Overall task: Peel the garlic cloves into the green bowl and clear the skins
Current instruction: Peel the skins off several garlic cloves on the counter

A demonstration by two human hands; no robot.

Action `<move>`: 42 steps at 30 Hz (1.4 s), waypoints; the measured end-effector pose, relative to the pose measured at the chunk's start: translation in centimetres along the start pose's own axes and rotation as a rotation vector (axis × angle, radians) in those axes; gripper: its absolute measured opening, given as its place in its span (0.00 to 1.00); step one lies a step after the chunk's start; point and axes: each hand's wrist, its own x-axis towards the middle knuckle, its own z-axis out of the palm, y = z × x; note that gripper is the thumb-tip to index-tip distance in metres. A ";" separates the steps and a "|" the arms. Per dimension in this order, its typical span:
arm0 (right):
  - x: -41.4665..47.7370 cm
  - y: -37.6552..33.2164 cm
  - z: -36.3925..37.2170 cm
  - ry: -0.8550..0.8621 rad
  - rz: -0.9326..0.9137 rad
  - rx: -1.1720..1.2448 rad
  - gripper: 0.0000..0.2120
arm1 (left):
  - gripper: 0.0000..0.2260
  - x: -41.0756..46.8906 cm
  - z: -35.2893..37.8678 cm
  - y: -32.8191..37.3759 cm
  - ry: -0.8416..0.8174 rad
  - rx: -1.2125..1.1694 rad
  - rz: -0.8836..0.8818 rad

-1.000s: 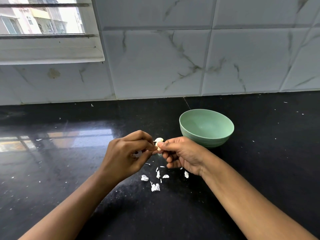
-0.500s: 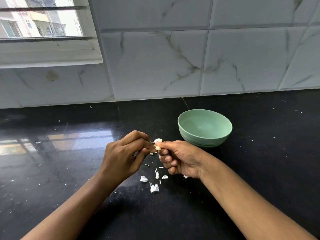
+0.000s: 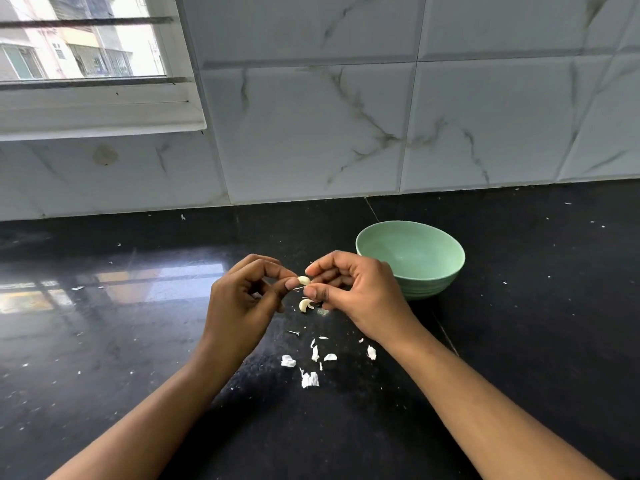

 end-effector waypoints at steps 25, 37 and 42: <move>0.4 1.7 0.2 0.003 -0.324 -0.414 0.03 | 0.05 -0.1 0.8 0.5 -0.160 -0.434 -0.591; 0.3 1.3 0.1 -0.110 -0.023 -0.184 0.01 | 0.06 0.2 0.6 0.3 -0.252 -0.440 -0.695; 0.7 1.2 -0.6 -0.195 0.156 -0.047 0.04 | 0.08 0.2 0.5 0.0 -0.261 -0.414 -0.717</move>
